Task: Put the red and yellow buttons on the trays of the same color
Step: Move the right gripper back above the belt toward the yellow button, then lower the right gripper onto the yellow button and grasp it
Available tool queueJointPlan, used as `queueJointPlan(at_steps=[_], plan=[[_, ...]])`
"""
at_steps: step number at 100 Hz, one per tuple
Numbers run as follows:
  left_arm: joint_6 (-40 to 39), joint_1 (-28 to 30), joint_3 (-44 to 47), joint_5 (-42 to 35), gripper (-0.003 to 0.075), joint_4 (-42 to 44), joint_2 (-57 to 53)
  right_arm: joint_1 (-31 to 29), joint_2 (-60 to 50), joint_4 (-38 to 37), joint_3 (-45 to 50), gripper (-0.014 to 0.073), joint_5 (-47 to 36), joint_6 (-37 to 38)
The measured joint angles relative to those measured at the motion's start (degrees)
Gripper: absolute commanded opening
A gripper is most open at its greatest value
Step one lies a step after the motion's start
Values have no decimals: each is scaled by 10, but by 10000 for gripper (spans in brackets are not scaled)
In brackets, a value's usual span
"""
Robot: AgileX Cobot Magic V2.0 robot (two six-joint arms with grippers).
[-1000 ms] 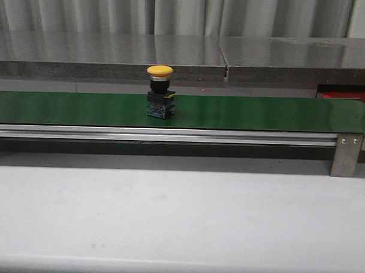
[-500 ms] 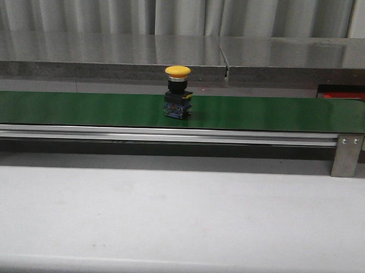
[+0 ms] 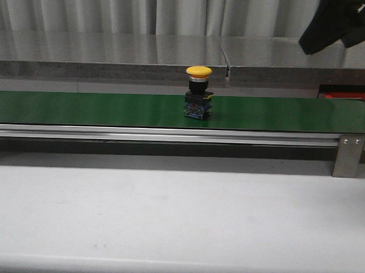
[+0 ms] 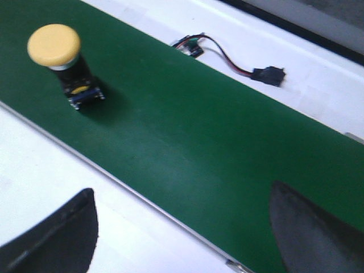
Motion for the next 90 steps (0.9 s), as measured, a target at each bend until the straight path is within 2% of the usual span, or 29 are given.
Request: queueJointPlan(at_steps=[42, 90], plan=[[0, 0, 0, 0, -19, 0, 0, 81, 121, 1, -102, 616, 33, -5], [0, 0, 0, 0, -19, 0, 0, 92, 252, 1, -234, 615, 60, -5]])
